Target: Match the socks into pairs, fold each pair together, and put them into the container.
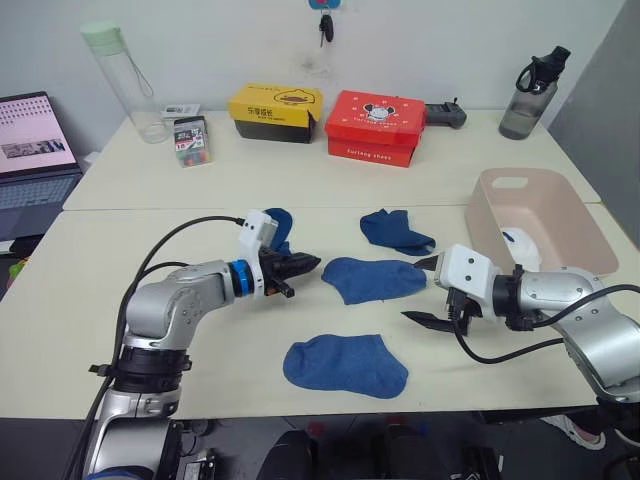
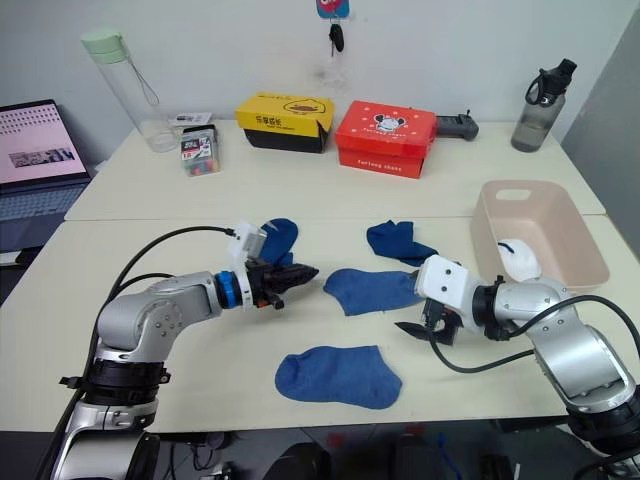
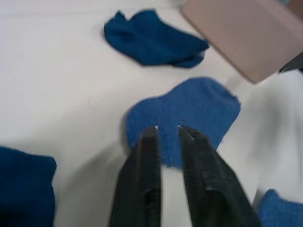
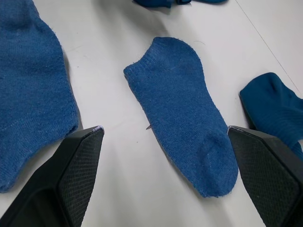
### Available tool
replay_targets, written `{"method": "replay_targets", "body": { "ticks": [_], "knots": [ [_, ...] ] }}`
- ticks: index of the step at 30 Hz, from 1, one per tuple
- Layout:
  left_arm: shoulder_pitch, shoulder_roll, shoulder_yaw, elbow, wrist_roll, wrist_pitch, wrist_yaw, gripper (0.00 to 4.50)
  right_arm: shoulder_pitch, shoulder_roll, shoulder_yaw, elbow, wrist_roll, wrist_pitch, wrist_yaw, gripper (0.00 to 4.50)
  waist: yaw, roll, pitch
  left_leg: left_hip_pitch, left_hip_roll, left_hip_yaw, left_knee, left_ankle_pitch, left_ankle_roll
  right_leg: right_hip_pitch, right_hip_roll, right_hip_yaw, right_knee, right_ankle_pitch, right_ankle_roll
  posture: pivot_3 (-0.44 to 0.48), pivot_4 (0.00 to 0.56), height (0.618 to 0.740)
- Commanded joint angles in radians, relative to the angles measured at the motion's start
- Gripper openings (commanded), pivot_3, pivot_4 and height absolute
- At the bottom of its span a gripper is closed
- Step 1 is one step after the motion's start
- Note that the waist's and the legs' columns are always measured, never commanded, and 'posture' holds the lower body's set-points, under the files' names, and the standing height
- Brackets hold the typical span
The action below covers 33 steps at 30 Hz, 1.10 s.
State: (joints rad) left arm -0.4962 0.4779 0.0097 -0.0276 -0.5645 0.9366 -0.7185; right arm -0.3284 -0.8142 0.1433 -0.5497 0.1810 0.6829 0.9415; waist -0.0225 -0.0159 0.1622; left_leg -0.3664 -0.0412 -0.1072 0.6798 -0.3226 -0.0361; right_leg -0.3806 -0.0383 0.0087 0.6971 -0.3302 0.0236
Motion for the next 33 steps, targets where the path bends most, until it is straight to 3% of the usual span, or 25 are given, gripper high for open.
{"method": "replay_targets", "body": {
  "ticks": [1,7,14,18,27,33],
  "knots": [
    [-0.032,-0.034,-0.033,0.02,0.033,-0.011,0.035,1.81,-0.008,-0.01,-0.021,-0.043,0.021,-0.001,-0.008,4.5,0.0,0.0,0.0,0.0,0.0,0.0,0.0,0.0,0.0,0.0,0.0,0.0,0.0,0.0,0.0,0.0,0.15,0.74],
    [-0.06,-0.099,-0.086,0.095,0.118,-0.035,0.104,3.66,-0.001,-0.008,-0.019,-0.064,0.031,0.018,-0.019,4.5,0.001,0.0,0.0,0.0,0.0,0.0,0.0,0.0,0.0,0.0,0.0,0.0,0.0,0.0,0.0,0.0,0.15,0.74],
    [-0.051,-0.096,-0.148,0.108,0.157,-0.016,0.076,3.66,-0.006,-0.013,-0.018,-0.071,0.043,0.031,-0.032,4.5,0.006,0.0,0.0,0.001,0.0,0.0,0.0,0.0,0.0,0.001,0.0,0.0,0.0,0.0,0.0,0.0,0.15,0.74],
    [-0.048,-0.095,-0.148,0.09,0.128,0.009,0.031,2.79,-0.007,-0.014,-0.018,-0.071,0.048,0.035,-0.04,4.5,0.008,0.0,0.0,0.001,0.0,0.0,0.0,0.0,0.0,0.001,0.0,0.0,0.0,0.0,0.0,0.0,0.15,0.74],
    [-0.055,-0.12,-0.125,0.096,0.128,-0.04,-0.005,0.06,-0.005,-0.013,-0.015,-0.07,0.049,0.035,-0.043,4.5,0.014,0.0,0.0,0.001,0.0,0.0,0.0,0.0,0.0,0.001,0.0,0.0,0.0,0.0,0.0,0.0,0.15,0.74],
    [-0.066,-0.103,-0.018,0.06,0.033,-0.004,-0.041,0.02,0.007,-0.018,-0.019,-0.079,0.052,0.04,-0.047,4.5,0.014,0.0,0.0,0.001,0.0,0.0,0.0,0.0,0.0,0.001,0.0,0.0,0.0,0.0,0.0,0.0,0.15,0.74]
  ]
}}
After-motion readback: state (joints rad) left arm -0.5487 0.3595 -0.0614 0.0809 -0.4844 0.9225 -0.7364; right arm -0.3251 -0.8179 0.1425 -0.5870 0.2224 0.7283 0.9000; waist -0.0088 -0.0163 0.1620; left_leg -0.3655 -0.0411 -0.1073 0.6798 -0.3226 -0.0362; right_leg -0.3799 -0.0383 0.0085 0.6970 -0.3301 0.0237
